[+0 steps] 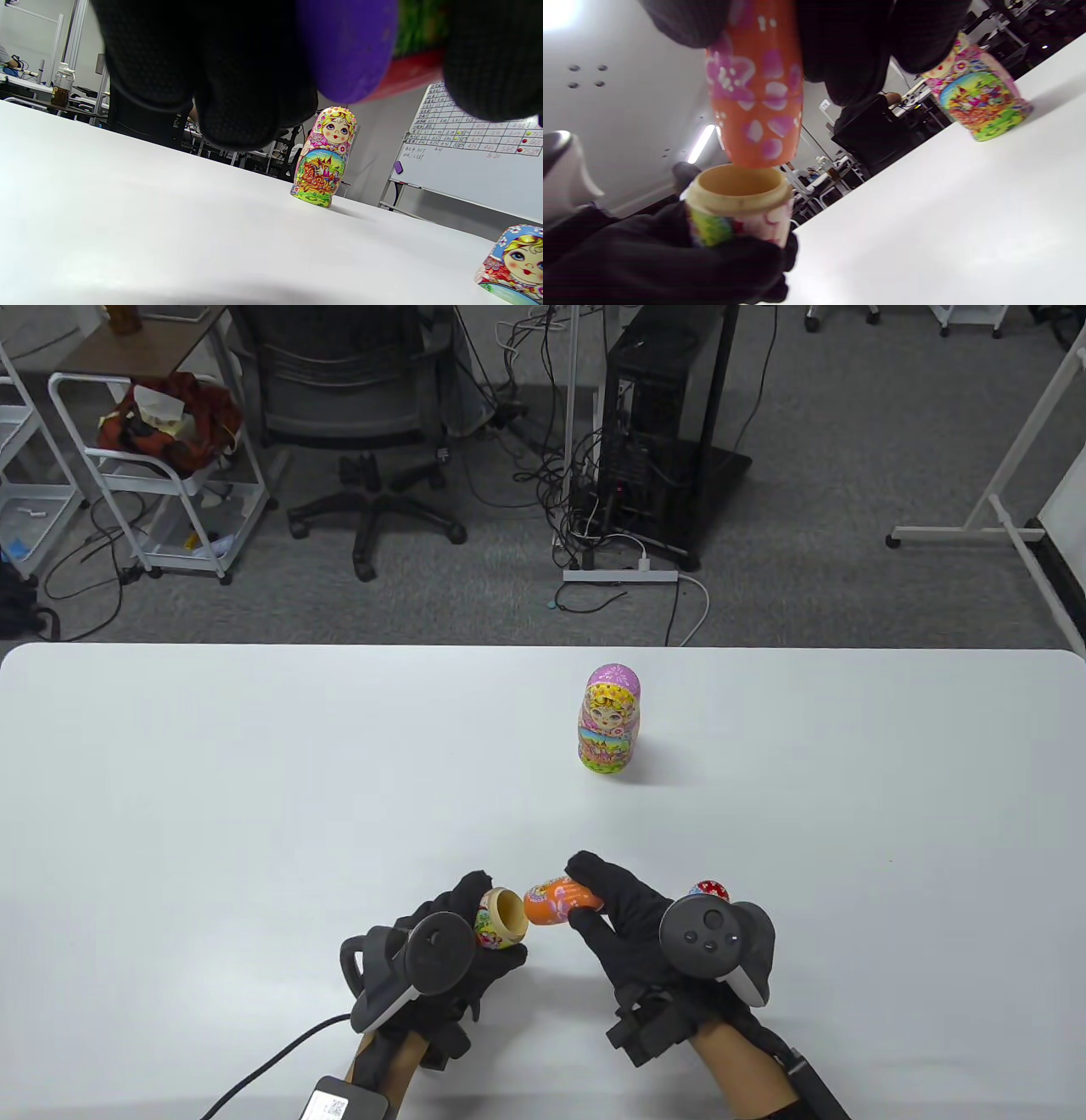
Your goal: Nest individual Russian dolls into a nested set
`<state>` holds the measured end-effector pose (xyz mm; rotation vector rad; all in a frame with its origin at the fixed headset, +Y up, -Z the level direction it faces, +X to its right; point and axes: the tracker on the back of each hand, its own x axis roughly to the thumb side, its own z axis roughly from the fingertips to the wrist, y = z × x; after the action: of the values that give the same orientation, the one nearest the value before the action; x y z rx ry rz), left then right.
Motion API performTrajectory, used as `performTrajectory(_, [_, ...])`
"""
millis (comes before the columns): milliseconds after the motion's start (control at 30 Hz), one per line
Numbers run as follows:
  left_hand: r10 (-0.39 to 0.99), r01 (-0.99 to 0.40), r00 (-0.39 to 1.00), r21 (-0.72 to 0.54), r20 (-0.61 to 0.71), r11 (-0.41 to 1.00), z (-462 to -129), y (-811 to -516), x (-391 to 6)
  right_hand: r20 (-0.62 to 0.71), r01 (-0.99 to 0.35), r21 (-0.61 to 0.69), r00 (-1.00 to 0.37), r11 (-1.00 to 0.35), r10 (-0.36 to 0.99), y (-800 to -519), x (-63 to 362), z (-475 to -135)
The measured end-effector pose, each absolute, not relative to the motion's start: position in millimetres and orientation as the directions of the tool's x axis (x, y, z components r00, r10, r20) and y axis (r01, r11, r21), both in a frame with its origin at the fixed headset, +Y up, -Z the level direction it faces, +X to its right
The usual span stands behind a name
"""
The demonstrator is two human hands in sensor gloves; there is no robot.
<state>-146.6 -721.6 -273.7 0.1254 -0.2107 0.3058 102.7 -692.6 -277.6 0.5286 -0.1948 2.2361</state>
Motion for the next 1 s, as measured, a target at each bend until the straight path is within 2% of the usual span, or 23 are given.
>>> performTrajectory(367, [0.253, -0.292, 0.924, 0.101, 0.286, 0.951, -269, -718, -135, 0.464, -0.701, 0.110, -0.591, -0.705, 0.660, -701, 90, -275])
performTrajectory(733, [0.306, -0.344, 0.908, 0.093, 0.287, 0.934, -267, -717, -134, 0.484, -0.657, 0.130, -0.611, -0.743, 0.626, -700, 86, -274])
performTrajectory(800, [0.321, -0.358, 0.905, 0.090, 0.279, 0.930, -268, -717, -136, 0.462, -0.689, 0.057, -0.623, -0.722, 0.631, -692, 97, -276])
performTrajectory(867, [0.320, -0.356, 0.907, 0.093, 0.274, 0.930, -268, -718, -138, 0.391, -0.715, -0.085, -0.664, -0.694, 0.637, -682, 119, -280])
performTrajectory(900, [0.322, -0.357, 0.907, 0.093, 0.271, 0.929, -268, -718, -138, 0.358, -0.704, -0.134, -0.691, -0.697, 0.629, -681, 126, -281])
performTrajectory(933, [0.325, -0.359, 0.908, 0.090, 0.266, 0.929, -269, -718, -139, 0.275, -0.666, -0.220, -0.743, -0.713, 0.610, -680, 140, -284])
performTrajectory(1000, [0.324, -0.357, 0.909, 0.087, 0.262, 0.930, -269, -719, -139, 0.129, -0.581, -0.297, -0.811, -0.758, 0.571, -684, 162, -291])
